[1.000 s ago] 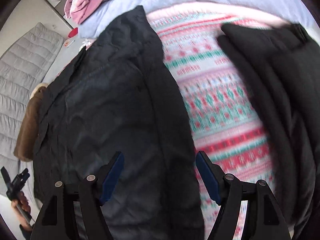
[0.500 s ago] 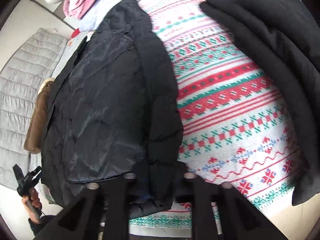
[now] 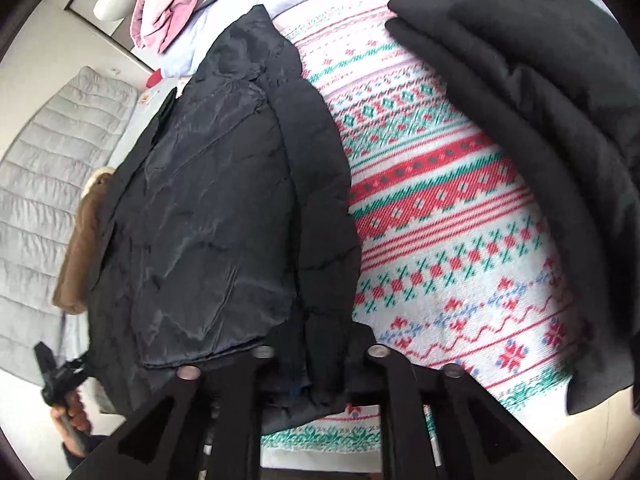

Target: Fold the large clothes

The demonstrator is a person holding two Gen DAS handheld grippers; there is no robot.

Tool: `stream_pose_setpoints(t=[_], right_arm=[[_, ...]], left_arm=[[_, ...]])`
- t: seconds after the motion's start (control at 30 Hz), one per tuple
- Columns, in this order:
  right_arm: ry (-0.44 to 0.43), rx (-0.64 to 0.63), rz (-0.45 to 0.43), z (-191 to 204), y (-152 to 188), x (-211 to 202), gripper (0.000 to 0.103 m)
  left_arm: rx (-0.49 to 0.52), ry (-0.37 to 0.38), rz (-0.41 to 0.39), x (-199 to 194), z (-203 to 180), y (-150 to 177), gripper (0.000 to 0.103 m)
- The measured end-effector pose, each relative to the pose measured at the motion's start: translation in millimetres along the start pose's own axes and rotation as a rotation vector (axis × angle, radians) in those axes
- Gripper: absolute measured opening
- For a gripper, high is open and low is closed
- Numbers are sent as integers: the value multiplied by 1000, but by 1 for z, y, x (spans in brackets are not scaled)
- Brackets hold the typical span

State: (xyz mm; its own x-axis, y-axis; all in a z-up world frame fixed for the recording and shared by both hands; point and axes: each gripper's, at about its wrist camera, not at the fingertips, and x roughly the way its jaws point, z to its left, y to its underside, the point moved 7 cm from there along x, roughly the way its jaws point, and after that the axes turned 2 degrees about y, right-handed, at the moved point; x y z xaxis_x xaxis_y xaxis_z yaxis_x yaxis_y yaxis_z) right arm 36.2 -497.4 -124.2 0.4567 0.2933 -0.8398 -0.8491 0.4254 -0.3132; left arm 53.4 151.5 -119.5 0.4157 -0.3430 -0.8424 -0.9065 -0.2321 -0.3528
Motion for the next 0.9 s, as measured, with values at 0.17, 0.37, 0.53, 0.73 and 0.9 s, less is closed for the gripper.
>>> stream_pose_setpoints(t=[0.17, 0.37, 0.53, 0.73, 0.9], right_arm=[[-23, 0, 33, 4, 10, 9, 22], [-73, 13, -46, 8, 8, -13, 5], [-198, 40, -132, 14, 18, -45, 4], [-442, 101, -265, 8, 59, -100, 4], [-498, 136, -304, -2, 101, -127, 3]], left_arm=[[25, 8, -15, 3, -11, 7, 14], [85, 2, -166, -35, -34, 2, 8], [43, 61, -213, -68, -37, 10, 8], [-23, 127, -266, -109, -24, 45, 8], [-22, 138, -304, -139, -31, 67, 8]])
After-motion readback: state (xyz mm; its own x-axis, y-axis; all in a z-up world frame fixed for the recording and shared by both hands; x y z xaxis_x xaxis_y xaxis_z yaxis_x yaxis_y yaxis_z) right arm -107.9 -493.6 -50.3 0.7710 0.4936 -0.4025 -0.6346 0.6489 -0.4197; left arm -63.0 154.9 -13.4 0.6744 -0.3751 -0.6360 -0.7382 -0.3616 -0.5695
